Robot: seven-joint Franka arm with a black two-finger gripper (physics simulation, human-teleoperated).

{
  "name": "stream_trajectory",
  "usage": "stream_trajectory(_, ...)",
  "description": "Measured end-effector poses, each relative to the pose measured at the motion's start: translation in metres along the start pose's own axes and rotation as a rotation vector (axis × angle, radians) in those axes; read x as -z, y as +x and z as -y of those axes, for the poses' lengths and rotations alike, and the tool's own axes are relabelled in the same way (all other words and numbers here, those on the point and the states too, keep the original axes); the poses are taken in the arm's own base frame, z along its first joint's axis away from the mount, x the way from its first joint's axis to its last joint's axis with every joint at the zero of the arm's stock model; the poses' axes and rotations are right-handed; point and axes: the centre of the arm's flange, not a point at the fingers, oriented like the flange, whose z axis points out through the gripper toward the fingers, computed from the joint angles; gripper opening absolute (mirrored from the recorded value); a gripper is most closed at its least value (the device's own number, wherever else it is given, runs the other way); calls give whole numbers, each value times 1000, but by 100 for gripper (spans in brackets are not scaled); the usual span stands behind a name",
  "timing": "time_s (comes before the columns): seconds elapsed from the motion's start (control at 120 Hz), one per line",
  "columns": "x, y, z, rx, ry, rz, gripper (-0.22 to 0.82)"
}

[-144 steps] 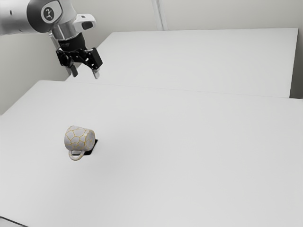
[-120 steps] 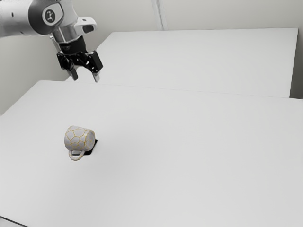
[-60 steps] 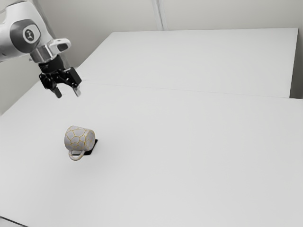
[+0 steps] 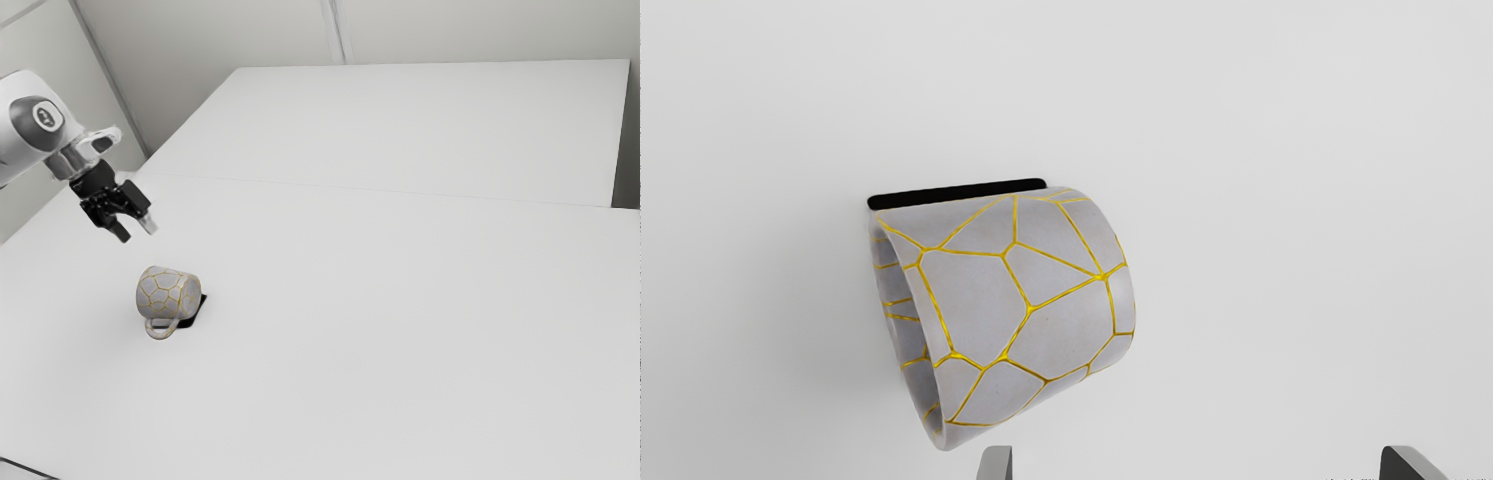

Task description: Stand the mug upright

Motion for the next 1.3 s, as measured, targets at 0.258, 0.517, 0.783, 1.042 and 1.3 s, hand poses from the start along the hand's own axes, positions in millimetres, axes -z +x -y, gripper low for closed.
stream_trajectory(0.258, -33, -13, 60, -58, -106, -5, 60)
stream_trajectory(0.517, -68, -17, 97, -122, -208, -22, 60)
stream_trajectory(0.783, -89, -17, 125, -168, -299, -74, 60)
stream_trajectory(1.042, -113, -17, 124, -191, -440, -126, 60)
stream_trajectory(1.3, -129, -20, 119, -211, -561, -122, 39)
